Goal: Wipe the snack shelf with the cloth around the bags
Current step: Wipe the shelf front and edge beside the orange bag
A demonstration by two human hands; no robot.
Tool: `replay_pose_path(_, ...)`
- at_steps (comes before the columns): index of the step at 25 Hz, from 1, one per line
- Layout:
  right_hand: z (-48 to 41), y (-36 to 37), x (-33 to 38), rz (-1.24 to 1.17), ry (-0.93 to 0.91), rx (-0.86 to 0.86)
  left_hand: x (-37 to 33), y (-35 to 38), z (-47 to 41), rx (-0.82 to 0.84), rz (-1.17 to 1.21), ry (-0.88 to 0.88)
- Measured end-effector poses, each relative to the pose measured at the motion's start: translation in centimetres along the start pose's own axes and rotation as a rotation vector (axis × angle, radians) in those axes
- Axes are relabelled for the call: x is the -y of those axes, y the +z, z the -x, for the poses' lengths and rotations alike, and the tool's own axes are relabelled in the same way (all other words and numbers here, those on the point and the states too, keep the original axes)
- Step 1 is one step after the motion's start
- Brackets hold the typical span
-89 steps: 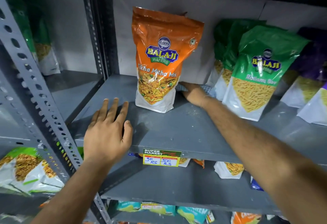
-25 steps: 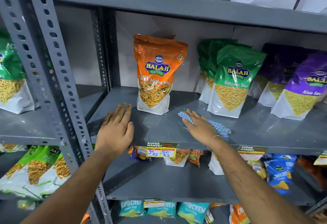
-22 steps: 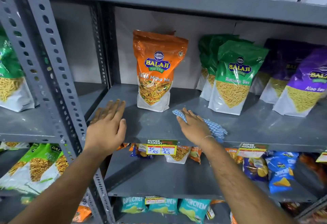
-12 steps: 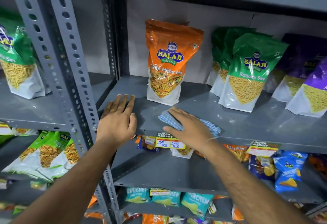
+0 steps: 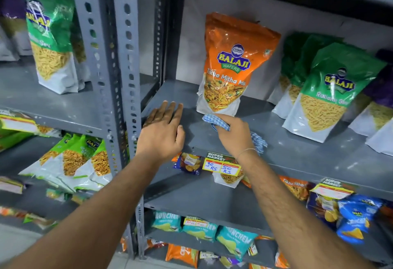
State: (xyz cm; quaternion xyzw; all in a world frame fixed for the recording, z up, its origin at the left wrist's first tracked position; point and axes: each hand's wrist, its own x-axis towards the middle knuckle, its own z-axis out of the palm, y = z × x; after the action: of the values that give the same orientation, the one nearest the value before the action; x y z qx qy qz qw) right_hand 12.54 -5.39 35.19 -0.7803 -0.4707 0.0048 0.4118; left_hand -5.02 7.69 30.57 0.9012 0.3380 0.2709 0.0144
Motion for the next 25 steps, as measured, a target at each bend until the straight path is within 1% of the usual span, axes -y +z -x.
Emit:
replay_pose_path(3, -0.9, 0.6, 0.8, 0.036, -0.036, 0.133, 0.1, 0.2, 0.0, -0.003, 0.005, 0.006)
replay_pose_path(8, 0.4, -0.1, 0.7, -0.042, -0.107, 0.331, 0.2, 0.1, 0.0, 0.007, 0.013, 0.006)
replay_pose_path(9, 0.9, -0.6, 0.8, -0.075, -0.108, 0.308, 0.1, 0.0, 0.1, 0.006, 0.016, 0.007)
replay_pose_path(12, -0.4, -1.7, 0.7, -0.152, -0.075, 0.024, 0.0, -0.1, -0.1, -0.002, 0.032, 0.015)
replay_pose_path(13, -1.3, -1.6, 0.7, -0.126, -0.077, -0.020, 0.1, -0.1, -0.1, 0.003, 0.034, 0.015)
replay_pose_path(14, -2.1, -1.4, 0.7, -0.088, -0.097, -0.026, -0.1, -0.1, -0.2, 0.006, 0.037, 0.019)
replay_pose_path(15, -2.6, -0.9, 0.9, -0.051, -0.131, 0.011, -0.1, -0.2, -0.2, 0.010, 0.037, 0.018)
replay_pose_path(18, -2.3, 1.2, 0.5, 0.066, -0.200, 0.215, 0.0, -0.1, -0.1, 0.010, 0.034, 0.017)
replay_pose_path(19, -2.3, 1.5, 0.5, 0.079, -0.194, 0.229, 0.1, -0.1, 0.0, 0.007, 0.030, 0.015)
replay_pose_path(21, -3.0, 1.5, 0.6, 0.045, -0.163, 0.215, 0.1, 0.0, 0.0, 0.005, 0.035, 0.011)
replay_pose_path(22, -3.2, 1.3, 0.7, 0.015, -0.150, 0.238, 0.1, 0.0, 0.0, 0.005, 0.038, 0.010)
replay_pose_path(25, -1.2, 0.6, 0.8, -0.066, -0.164, 0.445, 0.1, 0.0, 0.1, -0.003, 0.054, 0.016)
